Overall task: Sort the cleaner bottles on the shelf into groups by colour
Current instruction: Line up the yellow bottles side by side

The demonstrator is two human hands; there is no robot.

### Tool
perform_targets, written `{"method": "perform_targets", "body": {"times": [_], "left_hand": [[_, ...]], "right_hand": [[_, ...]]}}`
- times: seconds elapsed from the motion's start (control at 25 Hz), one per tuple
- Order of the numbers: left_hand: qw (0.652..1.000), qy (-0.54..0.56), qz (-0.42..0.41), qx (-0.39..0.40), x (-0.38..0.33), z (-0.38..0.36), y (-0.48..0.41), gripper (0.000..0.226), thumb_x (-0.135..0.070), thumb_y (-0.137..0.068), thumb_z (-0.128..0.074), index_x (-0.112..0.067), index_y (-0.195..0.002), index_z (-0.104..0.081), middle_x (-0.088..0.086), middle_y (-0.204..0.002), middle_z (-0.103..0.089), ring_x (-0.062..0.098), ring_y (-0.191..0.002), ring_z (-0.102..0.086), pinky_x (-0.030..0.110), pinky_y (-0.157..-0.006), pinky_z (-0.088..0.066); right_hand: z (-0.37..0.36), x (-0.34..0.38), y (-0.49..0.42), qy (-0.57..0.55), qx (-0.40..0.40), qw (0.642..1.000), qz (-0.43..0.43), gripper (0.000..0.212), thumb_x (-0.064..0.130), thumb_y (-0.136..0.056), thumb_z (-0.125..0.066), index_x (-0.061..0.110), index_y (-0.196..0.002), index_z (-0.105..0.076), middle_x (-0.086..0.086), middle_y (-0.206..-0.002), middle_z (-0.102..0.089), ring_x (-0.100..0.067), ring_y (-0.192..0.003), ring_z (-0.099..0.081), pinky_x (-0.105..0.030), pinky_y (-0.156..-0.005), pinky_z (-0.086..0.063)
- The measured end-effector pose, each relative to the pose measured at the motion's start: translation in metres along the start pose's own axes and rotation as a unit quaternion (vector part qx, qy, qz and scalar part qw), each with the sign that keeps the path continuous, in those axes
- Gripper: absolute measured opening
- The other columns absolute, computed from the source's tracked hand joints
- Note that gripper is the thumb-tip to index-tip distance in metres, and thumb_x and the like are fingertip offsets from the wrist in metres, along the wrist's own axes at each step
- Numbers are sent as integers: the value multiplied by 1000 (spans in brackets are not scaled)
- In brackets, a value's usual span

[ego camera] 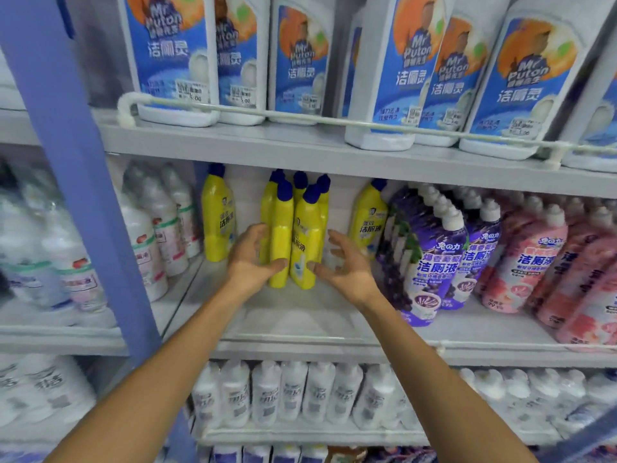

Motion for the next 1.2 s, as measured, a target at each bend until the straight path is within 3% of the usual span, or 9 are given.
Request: {"method": "perform_targets", "body": {"times": [0.08, 0.2, 0.36, 0.48, 0.64, 0.8, 1.04, 1.2], "left_hand": [[1000, -3, 7, 0, -4, -11, -12, 79, -20, -53, -91, -15, -124, -55, -3, -106, -64, 22, -100, -64, 32, -89, -53], [999, -12, 31, -25, -2, -22, -25, 69, -14, -61, -93, -16, -120, -57, -9, -93, -65, 24, -95, -70, 31, -81, -56], [997, -52, 32, -57, 5, -26, -34, 58, -42, -56, -83, -34, -105, -54, -9, -93, -72, 16, -89, -72, 43, -82, -60], [996, -56, 25, -70, 8, -27, -34, 50, -42, -59, -78, -37, -103, -54, -11, -92, -71, 18, -88, -71, 44, -82, -60], [996, -40, 11, -75, 12, -12, -26, 48, -25, -67, -84, -31, -109, -61, -11, -95, -70, 18, -93, -71, 38, -84, -59], [994, -42, 3, -102, 25, 25, -10, 48, -19, -69, -86, -40, -104, -61, -15, -98, -72, 4, -89, -70, 38, -83, -60], [976, -69, 18, -207, 32, 76, 17, 50, -19, -75, -88, -20, -117, -63, -6, -100, -72, 14, -90, -70, 37, -85, -57], [961, -111, 44, -251, 28, 95, 23, 49, -33, -74, -88, -28, -114, -61, -10, -98, -71, 16, -90, -69, 34, -81, -55]], "right_hand": [[-9, 2, -16, 7, 3, 1000, -4, 70, 28, -76, -90, 23, -136, -55, 12, -123, -62, -12, -110, -60, -29, -92, -52], [-23, -4, -36, 7, -27, 1000, -8, 66, 28, -76, -89, 19, -132, -55, 7, -113, -69, -12, -102, -67, -38, -93, -57], [-36, -18, -50, 9, -63, 998, 0, 61, 35, -77, -86, 21, -128, -55, 3, -112, -73, -16, -101, -70, -44, -88, -58], [-37, -26, -53, 0, -60, 998, 16, 61, 36, -77, -86, 23, -128, -56, 8, -111, -73, -12, -101, -70, -40, -88, -59], [-45, -28, -50, -34, -51, 998, 13, 58, 31, -78, -87, 23, -128, -60, 17, -104, -72, 3, -95, -69, -31, -86, -60], [-77, -17, -48, -80, -12, 997, 10, 60, 29, -75, -90, 26, -127, -61, 19, -104, -70, -1, -93, -70, -29, -83, -61], [-145, 22, -49, -111, 49, 991, 49, 53, 26, -78, -89, 21, -123, -63, 13, -106, -72, 6, -94, -68, -18, -83, -55], [-173, 35, -54, -125, 72, 988, 51, 53, 26, -78, -88, 19, -124, -64, 9, -106, -74, 2, -92, -69, -15, -82, -53]]}}
Point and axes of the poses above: each hand's wrist, its own y-axis away from the middle knuckle, its own z-axis out of the back of the hand, x = y × z, the point moved 2 cm from there along -y, towards the middle knuckle
